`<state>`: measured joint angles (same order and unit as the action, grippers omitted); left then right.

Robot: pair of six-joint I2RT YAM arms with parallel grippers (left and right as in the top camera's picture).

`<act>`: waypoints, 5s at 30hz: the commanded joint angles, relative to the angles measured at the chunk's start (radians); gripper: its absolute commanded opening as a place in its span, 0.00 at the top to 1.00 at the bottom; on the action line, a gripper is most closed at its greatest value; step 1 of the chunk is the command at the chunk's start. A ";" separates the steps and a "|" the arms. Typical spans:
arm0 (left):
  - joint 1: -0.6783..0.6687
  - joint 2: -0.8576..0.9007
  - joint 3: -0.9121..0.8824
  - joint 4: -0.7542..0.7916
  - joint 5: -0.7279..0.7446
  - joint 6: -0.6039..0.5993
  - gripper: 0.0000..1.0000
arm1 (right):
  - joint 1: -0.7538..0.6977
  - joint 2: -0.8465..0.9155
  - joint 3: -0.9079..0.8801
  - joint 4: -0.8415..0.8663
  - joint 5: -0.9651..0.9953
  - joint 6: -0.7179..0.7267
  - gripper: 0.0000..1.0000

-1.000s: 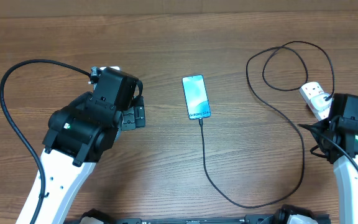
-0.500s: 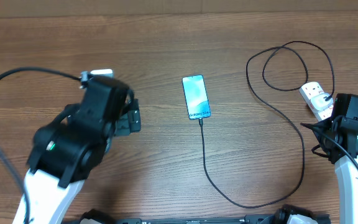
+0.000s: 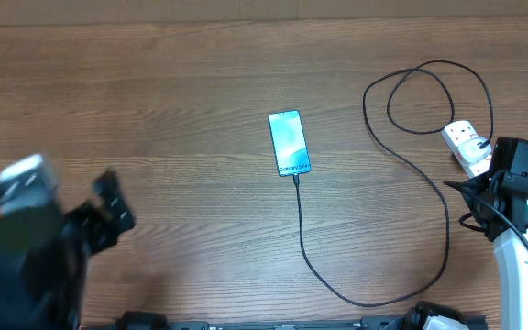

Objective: Plug charger to phone and switch on socket

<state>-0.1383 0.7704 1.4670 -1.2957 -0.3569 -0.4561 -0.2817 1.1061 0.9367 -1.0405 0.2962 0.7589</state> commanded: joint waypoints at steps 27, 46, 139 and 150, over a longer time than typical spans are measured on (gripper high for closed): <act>0.256 -0.553 0.008 -0.294 -0.015 0.003 0.00 | -0.006 0.001 0.020 -0.018 -0.030 -0.005 0.95; 0.256 -0.694 0.008 -0.297 -0.015 0.003 0.00 | -0.006 0.002 0.020 -0.021 -0.052 -0.005 0.95; 0.256 -0.765 -1.462 1.223 0.425 0.109 0.00 | -0.006 0.001 0.020 -0.028 -0.096 -0.005 0.90; 0.256 -0.765 -1.462 1.223 0.425 0.109 0.00 | -0.006 0.002 0.019 -0.047 -0.084 -0.009 0.90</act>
<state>0.1123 0.0139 0.0097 -0.0704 0.0750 -0.3378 -0.2817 1.1065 0.9371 -1.0916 0.1986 0.7582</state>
